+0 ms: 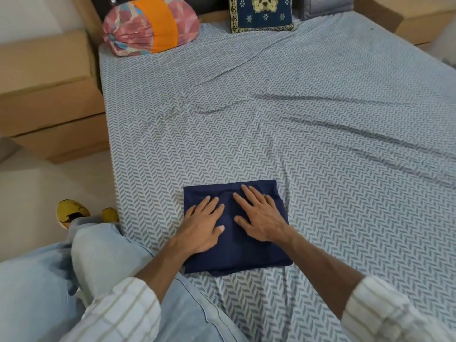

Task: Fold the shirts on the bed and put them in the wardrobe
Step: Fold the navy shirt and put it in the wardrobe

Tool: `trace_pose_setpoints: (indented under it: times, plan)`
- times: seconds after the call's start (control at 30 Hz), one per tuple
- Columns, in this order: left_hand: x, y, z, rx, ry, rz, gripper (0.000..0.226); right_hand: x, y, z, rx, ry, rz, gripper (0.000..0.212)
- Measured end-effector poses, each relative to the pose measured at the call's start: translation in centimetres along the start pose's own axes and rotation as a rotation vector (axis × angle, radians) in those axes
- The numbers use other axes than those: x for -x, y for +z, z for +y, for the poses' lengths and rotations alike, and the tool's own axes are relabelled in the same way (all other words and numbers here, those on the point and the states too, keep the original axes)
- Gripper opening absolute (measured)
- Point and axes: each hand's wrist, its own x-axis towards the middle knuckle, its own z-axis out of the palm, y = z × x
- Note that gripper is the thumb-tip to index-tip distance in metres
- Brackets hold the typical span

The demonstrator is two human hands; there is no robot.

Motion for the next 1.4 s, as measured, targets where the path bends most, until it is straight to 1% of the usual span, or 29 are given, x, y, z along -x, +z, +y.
trace_pose_setpoints:
  times: [0.03,0.07,0.1,0.13,0.17,0.2,0.27,0.3,0.33,0.37,0.43,0.47,0.5,0.6,0.63,0.73,0.83,0.9,0.97,1.03,1.13,1.2,1.27,1.33,1.4]
  plan:
    - [0.2,0.0,-0.3,0.056,0.006,0.106,0.060,0.2,-0.5,0.0,-0.050,0.027,0.057,0.071]
    - [0.4,0.1,-0.5,0.103,-0.021,0.230,0.058,0.6,-1.0,0.1,-0.095,0.096,0.142,0.071]
    - [0.5,0.1,-1.1,0.142,-0.102,0.342,0.056,0.6,-1.5,0.3,-0.131,0.212,0.224,0.072]
    - [0.6,0.0,-1.5,0.202,-0.228,0.404,0.056,1.0,-2.0,0.7,-0.168,0.360,0.273,0.075]
    - [0.6,0.0,-2.0,0.302,-0.382,0.410,0.061,1.3,-2.5,1.2,-0.221,0.516,0.275,0.080]
    - [0.4,-0.1,-2.6,0.438,-0.543,0.372,0.068,1.4,-3.0,1.7,-0.287,0.651,0.240,0.087]
    - [0.1,-0.6,-3.3,0.766,-0.786,0.295,0.081,1.5,-3.7,2.5,-0.396,0.822,0.146,0.094]
    - [0.0,-0.9,-3.5,0.902,-0.853,0.268,0.085,1.4,-3.9,2.8,-0.443,0.864,0.124,0.095]
    - [-0.1,-1.3,-3.5,0.986,-0.890,0.243,0.084,1.2,-4.2,3.0,-0.510,0.894,0.121,0.094]
    - [-0.2,-1.6,-3.6,1.045,-0.897,0.217,0.079,1.1,-4.5,3.2,-0.602,0.921,0.130,0.090]
    - [-0.3,-1.9,-3.4,1.161,-0.865,0.157,0.055,0.9,-4.5,3.2,-0.819,0.945,0.129,0.079]
    - [-0.4,-2.1,-3.2,1.190,-0.846,0.128,0.043,0.8,-4.4,3.2,-0.856,0.941,0.118,0.075]
    - [-0.5,-2.2,-3.1,1.186,-0.838,0.108,0.038,0.7,-4.3,3.0,-0.843,0.943,0.104,0.070]
    - [-0.8,-2.6,-2.5,1.160,-0.865,0.082,0.038,0.1,-3.7,2.8,-0.802,0.932,0.053,0.057]
    - [-0.9,-2.7,-2.3,1.174,-0.858,0.083,0.039,0.0,-3.8,2.6,-0.797,0.924,0.037,0.049]
    - [-0.8,-2.9,-1.6,1.206,-0.790,0.129,0.027,-0.2,-4.6,2.0,-0.841,0.854,0.027,0.032]
    - [-0.6,-3.0,-1.8,1.311,-0.696,0.151,0.027,-0.3,-5.4,2.4,-1.103,0.706,0.044,0.036]
    - [-0.4,-2.9,-2.3,1.459,-0.700,0.163,0.034,-0.2,-5.8,3.0,-1.281,0.624,-0.019,0.040]
    - [-0.1,-2.7,-2.9,1.594,-0.727,0.142,0.037,0.1,-6.1,3.3,-1.365,0.579,-0.122,0.045]
    - [0.4,-2.8,-3.4,1.690,-0.739,0.075,0.037,0.1,-6.1,3.6,-1.417,0.580,-0.212,0.047]
    - [0.6,-4.0,-4.2,1.784,-0.716,0.005,0.035,-0.7,-7.1,3.8,-1.478,0.565,-0.277,0.042]
    - [0.3,-5.6,-5.0,1.817,-0.683,0.029,0.033,-1.7,-8.7,3.9,-1.484,0.519,-0.252,0.037]
    - [-0.4,-7.6,-6.1,1.815,-0.627,0.106,0.037,-3.2,-10.7,3.7,-1.463,0.437,-0.217,0.034]
    - [-1.1,-10.3,-7.2,1.754,-0.546,0.189,0.038,-4.7,-13.1,3.7,-1.447,0.362,-0.158,0.031]
    - [-1.6,-13.2,-8.2,1.646,-0.474,0.251,0.032,-6.1,-15.4,3.7,-1.434,0.288,-0.093,0.031]
